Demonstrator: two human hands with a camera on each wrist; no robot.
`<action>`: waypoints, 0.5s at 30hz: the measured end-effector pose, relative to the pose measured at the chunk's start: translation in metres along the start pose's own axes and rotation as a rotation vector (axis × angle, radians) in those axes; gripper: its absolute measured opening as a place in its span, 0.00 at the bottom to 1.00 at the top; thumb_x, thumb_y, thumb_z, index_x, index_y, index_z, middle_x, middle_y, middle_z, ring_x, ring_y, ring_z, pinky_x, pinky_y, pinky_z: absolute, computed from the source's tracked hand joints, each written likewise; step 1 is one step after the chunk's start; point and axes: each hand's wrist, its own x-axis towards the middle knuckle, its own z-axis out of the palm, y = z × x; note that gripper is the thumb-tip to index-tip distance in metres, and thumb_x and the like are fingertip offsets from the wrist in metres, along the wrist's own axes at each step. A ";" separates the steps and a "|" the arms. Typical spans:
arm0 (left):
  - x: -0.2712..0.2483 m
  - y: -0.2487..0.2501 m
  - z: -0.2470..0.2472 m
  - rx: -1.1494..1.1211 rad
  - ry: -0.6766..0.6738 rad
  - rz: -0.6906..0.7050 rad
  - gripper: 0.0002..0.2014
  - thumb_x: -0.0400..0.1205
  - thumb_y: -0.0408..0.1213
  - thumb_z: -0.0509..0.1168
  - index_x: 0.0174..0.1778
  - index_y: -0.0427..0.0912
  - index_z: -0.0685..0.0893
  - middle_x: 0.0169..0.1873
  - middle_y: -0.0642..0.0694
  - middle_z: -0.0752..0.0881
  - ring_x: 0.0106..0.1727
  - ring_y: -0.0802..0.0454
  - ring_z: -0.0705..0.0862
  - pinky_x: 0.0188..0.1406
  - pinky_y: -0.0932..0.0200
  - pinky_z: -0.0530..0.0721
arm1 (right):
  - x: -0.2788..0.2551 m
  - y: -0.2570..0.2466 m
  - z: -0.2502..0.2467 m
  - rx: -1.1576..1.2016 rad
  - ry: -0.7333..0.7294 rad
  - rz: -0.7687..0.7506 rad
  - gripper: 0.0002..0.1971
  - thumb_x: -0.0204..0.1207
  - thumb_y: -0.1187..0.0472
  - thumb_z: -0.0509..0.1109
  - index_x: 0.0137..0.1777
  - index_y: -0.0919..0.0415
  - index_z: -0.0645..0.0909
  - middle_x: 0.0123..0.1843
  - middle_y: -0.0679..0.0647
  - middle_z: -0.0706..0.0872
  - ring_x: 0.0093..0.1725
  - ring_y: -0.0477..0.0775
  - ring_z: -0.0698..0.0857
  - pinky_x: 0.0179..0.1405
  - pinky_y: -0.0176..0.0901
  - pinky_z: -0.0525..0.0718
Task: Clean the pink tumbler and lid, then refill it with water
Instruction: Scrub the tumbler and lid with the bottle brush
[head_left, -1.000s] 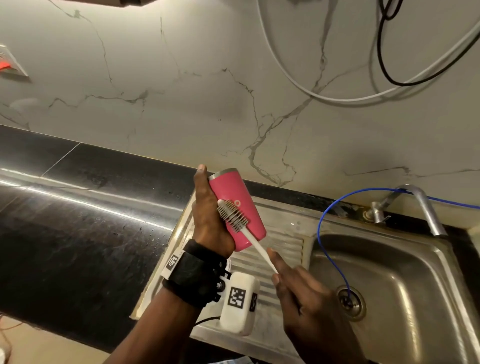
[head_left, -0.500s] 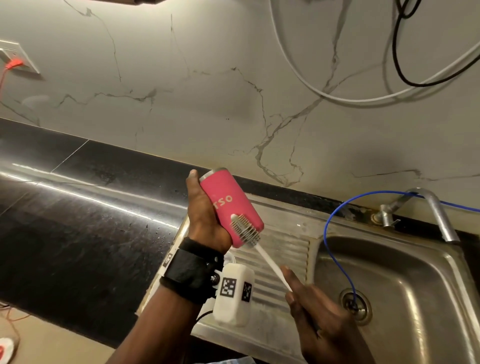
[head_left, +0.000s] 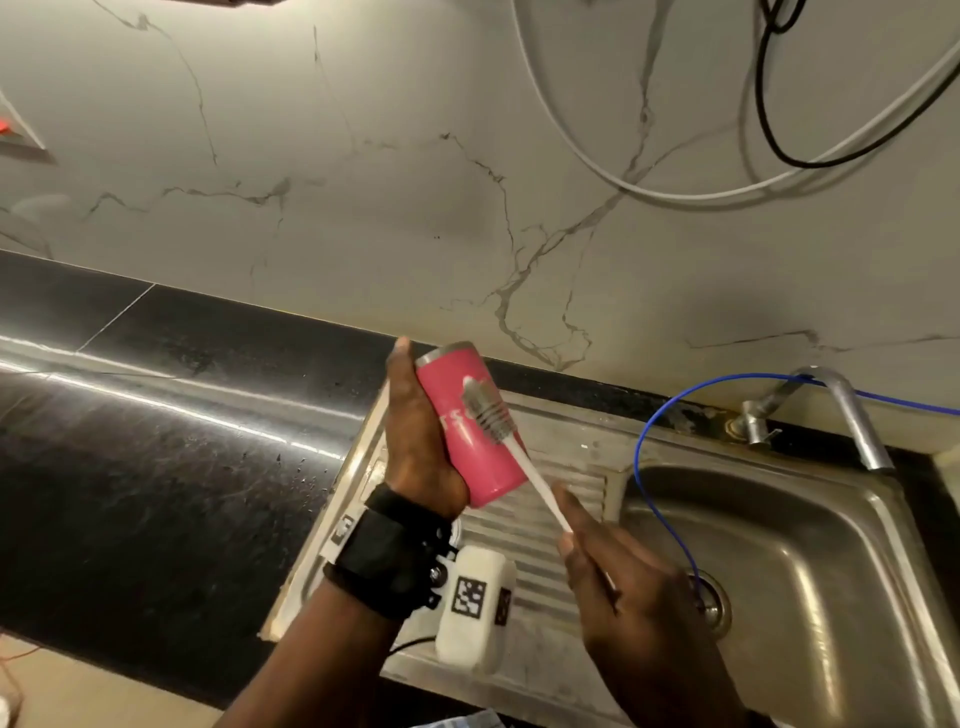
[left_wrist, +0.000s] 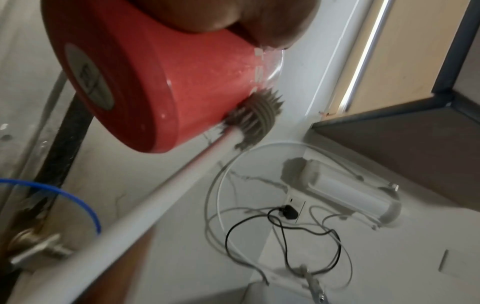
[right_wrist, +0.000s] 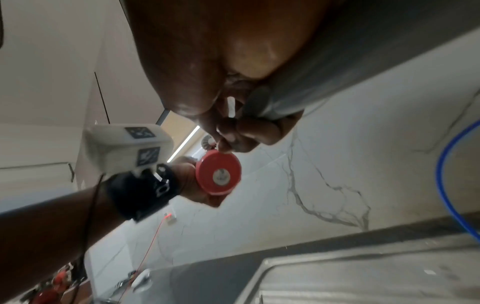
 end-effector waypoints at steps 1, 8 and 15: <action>0.001 0.008 -0.002 -0.036 0.009 0.001 0.41 0.76 0.80 0.65 0.64 0.43 0.82 0.42 0.43 0.85 0.41 0.44 0.87 0.51 0.41 0.90 | -0.008 0.000 -0.001 0.005 -0.014 0.005 0.26 0.87 0.51 0.64 0.84 0.38 0.72 0.42 0.45 0.84 0.38 0.40 0.84 0.38 0.30 0.79; -0.017 -0.022 0.008 0.090 -0.027 -0.007 0.45 0.73 0.80 0.70 0.63 0.38 0.88 0.50 0.34 0.88 0.45 0.37 0.89 0.56 0.35 0.88 | 0.019 -0.005 -0.001 0.000 0.041 0.004 0.27 0.86 0.64 0.71 0.83 0.46 0.76 0.48 0.52 0.89 0.45 0.45 0.88 0.44 0.41 0.85; -0.008 0.003 0.004 0.016 -0.011 0.022 0.40 0.79 0.78 0.64 0.63 0.41 0.84 0.42 0.40 0.87 0.40 0.43 0.88 0.46 0.43 0.91 | 0.005 -0.003 -0.005 0.007 -0.006 -0.013 0.27 0.85 0.57 0.68 0.83 0.40 0.75 0.43 0.47 0.87 0.41 0.40 0.85 0.40 0.29 0.80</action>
